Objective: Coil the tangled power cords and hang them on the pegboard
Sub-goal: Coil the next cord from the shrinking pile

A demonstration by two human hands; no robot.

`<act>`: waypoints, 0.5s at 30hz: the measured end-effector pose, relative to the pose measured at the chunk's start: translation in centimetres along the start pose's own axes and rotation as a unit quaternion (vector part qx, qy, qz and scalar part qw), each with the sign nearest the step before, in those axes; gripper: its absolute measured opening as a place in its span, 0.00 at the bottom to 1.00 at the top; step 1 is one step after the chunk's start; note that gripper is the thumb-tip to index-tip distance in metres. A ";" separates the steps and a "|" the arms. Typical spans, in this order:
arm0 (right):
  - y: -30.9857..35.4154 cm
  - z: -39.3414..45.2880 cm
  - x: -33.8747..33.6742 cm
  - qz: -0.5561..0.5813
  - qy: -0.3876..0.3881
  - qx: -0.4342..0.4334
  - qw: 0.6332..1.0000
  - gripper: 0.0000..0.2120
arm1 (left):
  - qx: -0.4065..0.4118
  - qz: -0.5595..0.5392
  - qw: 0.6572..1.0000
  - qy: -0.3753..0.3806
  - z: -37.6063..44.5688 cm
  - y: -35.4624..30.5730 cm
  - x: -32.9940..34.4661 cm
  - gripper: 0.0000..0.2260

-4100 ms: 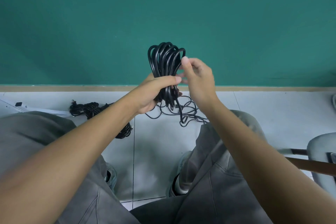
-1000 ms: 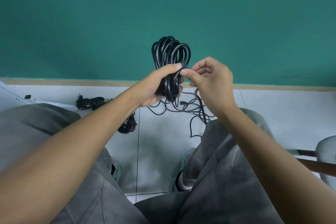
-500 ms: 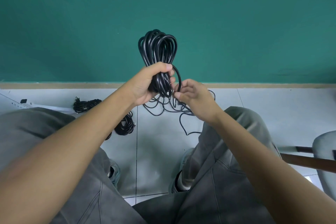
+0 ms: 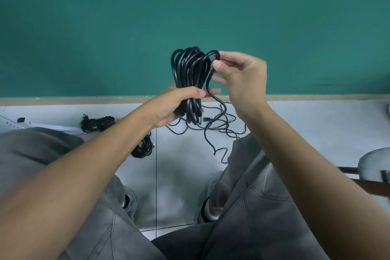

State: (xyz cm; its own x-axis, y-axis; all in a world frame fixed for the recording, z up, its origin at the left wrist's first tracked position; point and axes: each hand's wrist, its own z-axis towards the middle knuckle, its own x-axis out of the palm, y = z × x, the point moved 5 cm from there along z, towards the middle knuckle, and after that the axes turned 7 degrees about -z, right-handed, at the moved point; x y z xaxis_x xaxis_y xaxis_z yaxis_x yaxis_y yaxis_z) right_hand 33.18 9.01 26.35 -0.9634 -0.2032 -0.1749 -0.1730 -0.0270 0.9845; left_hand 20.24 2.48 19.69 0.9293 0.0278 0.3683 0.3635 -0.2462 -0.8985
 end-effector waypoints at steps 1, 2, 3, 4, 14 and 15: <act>-0.1 0.0 0.2 0.000 -0.002 0.004 1.000 0.06 | 0.004 -0.002 1.000 0.006 -0.1 -0.1 0.1 0.09; -0.2 0.1 0.4 -0.002 -0.004 0.004 1.000 0.06 | 0.005 -0.007 1.000 0.009 -0.2 -0.1 0.0 0.13; -0.3 0.2 0.6 -0.006 -0.008 0.002 1.000 0.05 | 0.003 -0.010 1.000 0.011 -0.2 -0.2 -0.1 0.17; -0.5 0.3 0.7 -0.021 -0.013 -0.006 1.000 0.05 | 0.002 -0.014 1.000 0.012 -0.2 -0.2 -0.3 0.18; -5.8 -2.7 3.6 -0.166 0.232 0.016 0.958 0.27 | 0.029 -0.131 0.991 -0.018 1.0 -0.7 -1.7 0.08; -6.7 -3.5 3.9 -0.181 0.258 0.039 0.948 0.29 | 0.035 -0.158 0.987 -0.023 1.1 -1.0 -1.9 0.07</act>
State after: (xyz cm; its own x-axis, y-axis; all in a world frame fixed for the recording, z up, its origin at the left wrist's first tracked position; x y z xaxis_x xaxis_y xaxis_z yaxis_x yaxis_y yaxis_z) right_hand 31.32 4.98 19.09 -0.6136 -0.6469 -0.4529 -0.5070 -0.1169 0.8540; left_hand 18.18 3.73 19.62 0.7702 0.1363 0.6231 0.6378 -0.1517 -0.7551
